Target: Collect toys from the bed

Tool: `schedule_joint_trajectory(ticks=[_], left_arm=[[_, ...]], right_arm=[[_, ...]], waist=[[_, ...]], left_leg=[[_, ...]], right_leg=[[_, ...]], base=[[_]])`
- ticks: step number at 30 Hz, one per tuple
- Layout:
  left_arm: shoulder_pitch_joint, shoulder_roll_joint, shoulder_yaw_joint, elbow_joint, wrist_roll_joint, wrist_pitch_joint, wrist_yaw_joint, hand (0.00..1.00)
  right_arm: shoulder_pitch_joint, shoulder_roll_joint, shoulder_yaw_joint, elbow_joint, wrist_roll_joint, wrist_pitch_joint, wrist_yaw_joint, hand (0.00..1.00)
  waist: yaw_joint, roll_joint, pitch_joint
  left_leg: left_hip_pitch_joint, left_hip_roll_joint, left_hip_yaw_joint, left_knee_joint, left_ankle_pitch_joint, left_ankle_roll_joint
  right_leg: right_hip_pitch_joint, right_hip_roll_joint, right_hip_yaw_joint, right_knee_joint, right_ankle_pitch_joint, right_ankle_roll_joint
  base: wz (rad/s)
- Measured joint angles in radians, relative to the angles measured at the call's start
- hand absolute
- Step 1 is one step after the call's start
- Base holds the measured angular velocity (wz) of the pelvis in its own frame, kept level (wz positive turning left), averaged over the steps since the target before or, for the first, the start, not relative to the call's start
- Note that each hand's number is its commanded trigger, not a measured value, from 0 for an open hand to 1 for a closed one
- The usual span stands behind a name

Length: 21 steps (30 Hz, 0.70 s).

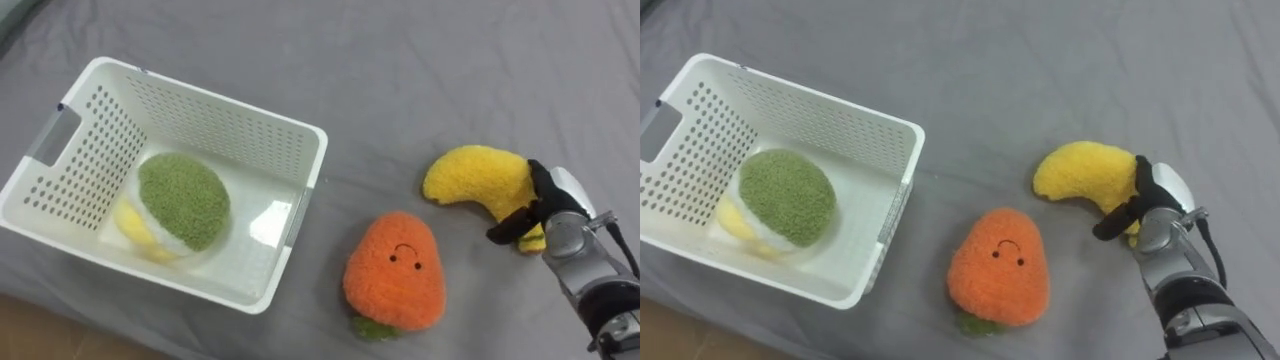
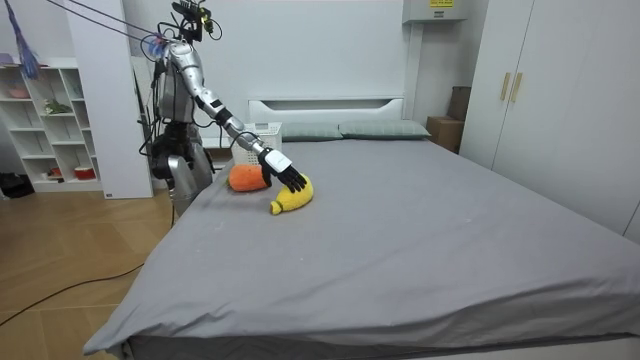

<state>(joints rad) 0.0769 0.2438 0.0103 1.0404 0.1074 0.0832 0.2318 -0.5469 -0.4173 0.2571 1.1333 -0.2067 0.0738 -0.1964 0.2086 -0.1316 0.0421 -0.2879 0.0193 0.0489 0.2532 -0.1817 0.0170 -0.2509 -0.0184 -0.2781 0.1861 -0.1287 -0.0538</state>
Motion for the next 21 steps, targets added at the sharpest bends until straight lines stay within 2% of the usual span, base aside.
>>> schedule_joint_trajectory(ticks=[5, 8, 13, 16, 17, 18, 19, 21], left_arm=[[0.000, 0.000, -0.025, -0.001, -0.009, -0.001, 0.007, 0.00], [0.000, 0.002, -0.034, -0.001, -0.020, 0.000, 0.030, 0.00], [-0.001, 0.007, -0.093, -0.002, -0.037, 0.003, 0.041, 0.00], [-0.001, 0.007, -0.094, -0.001, -0.034, 0.002, 0.041, 0.00], [-0.001, 0.007, -0.094, -0.002, -0.033, 0.004, 0.041, 0.00], [-0.001, 0.007, -0.094, -0.002, -0.033, 0.004, 0.041, 0.00], [-0.001, 0.007, -0.094, -0.002, -0.033, 0.007, 0.042, 0.00], [0.000, 0.007, -0.095, -0.002, -0.033, 0.012, 0.042, 0.00]], right_arm=[[0.000, 0.000, 0.000, 0.019, -0.002, 0.000, -0.013, 0.00], [-0.003, 0.000, 0.005, 0.040, 0.002, 0.000, -0.031, 0.00], [-0.012, 0.000, 0.017, 0.073, 0.022, 0.000, -0.063, 0.00], [-0.012, 0.000, 0.035, 0.079, 0.007, 0.001, -0.078, 0.00], [-0.012, 0.000, 0.035, 0.082, 0.004, 0.002, -0.085, 0.06], [-0.012, 0.000, 0.035, 0.084, 0.004, 0.003, -0.087, 0.22], [-0.012, 0.000, 0.035, 0.086, 0.004, 0.005, -0.091, 1.00], [-0.012, -0.001, 0.036, 0.092, 0.005, 0.007, -0.099, 1.00]], waist=[[0.017, 0.005, 0.0008], [0.021, 0.007, 0.0006], [0.029, 0.018, -0.0014], [0.034, 0.020, -0.0009], [0.037, 0.020, -0.0009], [0.039, 0.020, -0.0009], [0.041, 0.020, -0.0009], [0.045, 0.021, -0.0010]], left_leg=[[0.000, 0.000, -0.006, 0.001, 0.000, 0.000], [-0.004, -0.001, -0.020, 0.002, 0.001, -0.002], [-0.005, -0.003, -0.029, 0.006, 0.004, -0.002], [-0.007, -0.004, -0.029, 0.006, 0.006, -0.002], [-0.007, -0.004, -0.029, 0.006, 0.007, -0.002], [-0.008, -0.004, -0.029, 0.006, 0.008, -0.002], [-0.009, -0.005, -0.030, 0.006, 0.009, -0.002], [-0.015, -0.005, -0.030, 0.010, 0.010, -0.002]], right_leg=[[0.001, 0.000, -0.002, 0.000, 0.000, 0.000], [0.002, -0.001, -0.025, 0.000, 0.000, -0.001], [0.007, -0.003, -0.035, 0.000, 0.001, -0.001], [0.006, -0.004, -0.038, 0.000, 0.002, -0.003], [0.005, -0.005, -0.039, 0.000, 0.002, -0.003], [0.005, -0.005, -0.040, 0.000, 0.002, -0.003], [0.005, -0.006, -0.043, 0.001, 0.002, -0.004], [0.002, -0.006, -0.048, 0.001, 0.003, -0.004]], base=[[0.01], [0.13], [0.04], [0.00], [0.00], [0.04], [0.05], [0.06]])
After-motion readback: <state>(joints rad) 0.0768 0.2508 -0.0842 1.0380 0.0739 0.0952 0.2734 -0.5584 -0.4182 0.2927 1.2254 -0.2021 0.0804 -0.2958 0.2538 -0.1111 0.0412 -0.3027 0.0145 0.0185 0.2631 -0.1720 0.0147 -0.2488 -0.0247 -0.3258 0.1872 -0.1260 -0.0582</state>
